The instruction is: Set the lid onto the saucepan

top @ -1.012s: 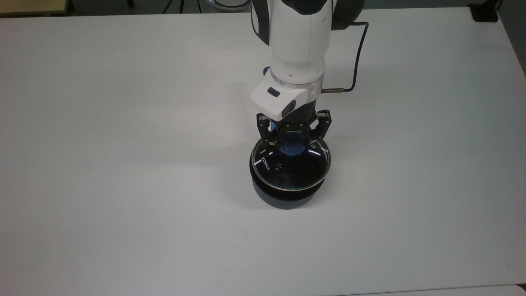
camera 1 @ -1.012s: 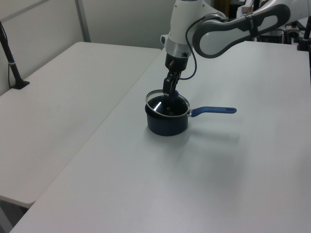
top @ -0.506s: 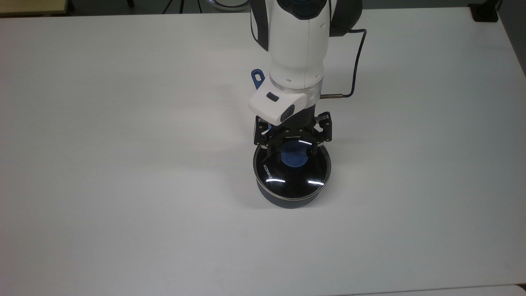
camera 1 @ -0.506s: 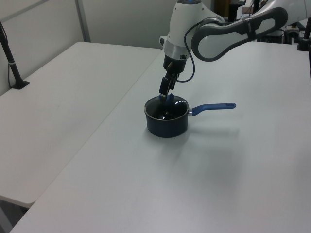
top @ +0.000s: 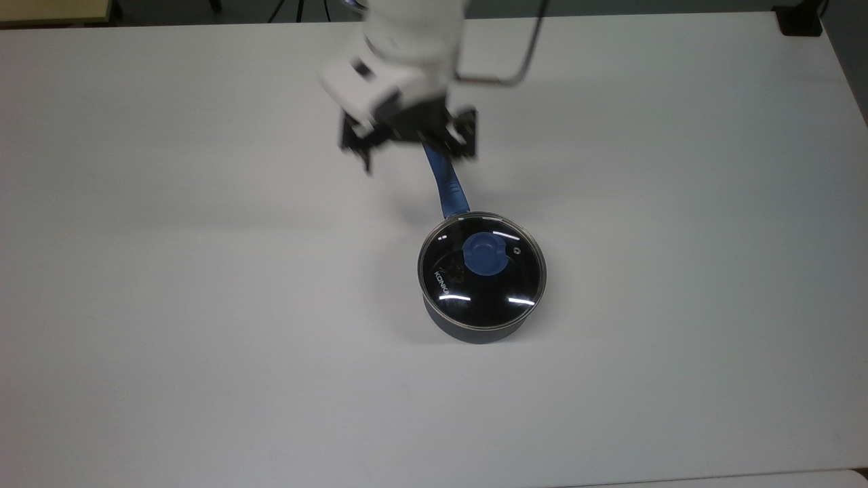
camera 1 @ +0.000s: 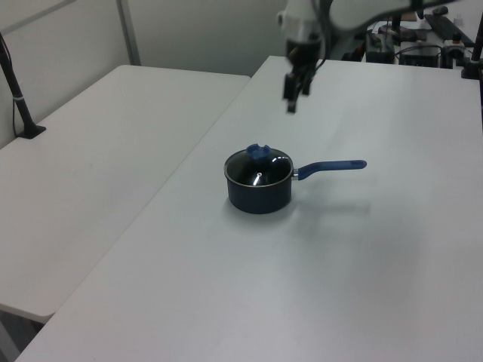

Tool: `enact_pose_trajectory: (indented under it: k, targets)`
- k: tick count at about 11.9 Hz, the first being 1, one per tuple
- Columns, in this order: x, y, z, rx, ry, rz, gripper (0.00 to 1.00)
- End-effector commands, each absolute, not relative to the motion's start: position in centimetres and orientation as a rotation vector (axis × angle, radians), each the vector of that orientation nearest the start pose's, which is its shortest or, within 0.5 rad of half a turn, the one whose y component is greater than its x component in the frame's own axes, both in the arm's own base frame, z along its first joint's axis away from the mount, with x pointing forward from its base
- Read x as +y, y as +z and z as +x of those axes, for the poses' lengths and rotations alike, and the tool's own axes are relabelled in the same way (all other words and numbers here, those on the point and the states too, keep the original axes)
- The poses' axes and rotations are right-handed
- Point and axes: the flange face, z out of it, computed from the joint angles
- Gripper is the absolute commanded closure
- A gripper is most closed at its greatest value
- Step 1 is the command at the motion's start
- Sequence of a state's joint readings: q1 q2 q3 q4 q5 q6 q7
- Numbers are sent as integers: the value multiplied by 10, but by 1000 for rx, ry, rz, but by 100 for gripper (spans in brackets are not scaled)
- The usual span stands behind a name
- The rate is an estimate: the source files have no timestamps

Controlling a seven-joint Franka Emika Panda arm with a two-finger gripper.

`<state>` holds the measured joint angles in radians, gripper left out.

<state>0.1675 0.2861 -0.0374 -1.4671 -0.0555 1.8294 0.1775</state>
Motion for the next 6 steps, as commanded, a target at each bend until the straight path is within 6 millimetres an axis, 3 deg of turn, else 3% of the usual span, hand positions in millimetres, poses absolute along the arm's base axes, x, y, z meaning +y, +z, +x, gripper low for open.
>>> enact_pose_trajectory:
  k: [1, 4, 6]
  targets:
    - [30, 573, 589, -111, 1, -3205, 0]
    - [-5, 605, 564, -48, 16, -3200, 0]
    - [-7, 605, 564, -36, 16, -3200, 0]
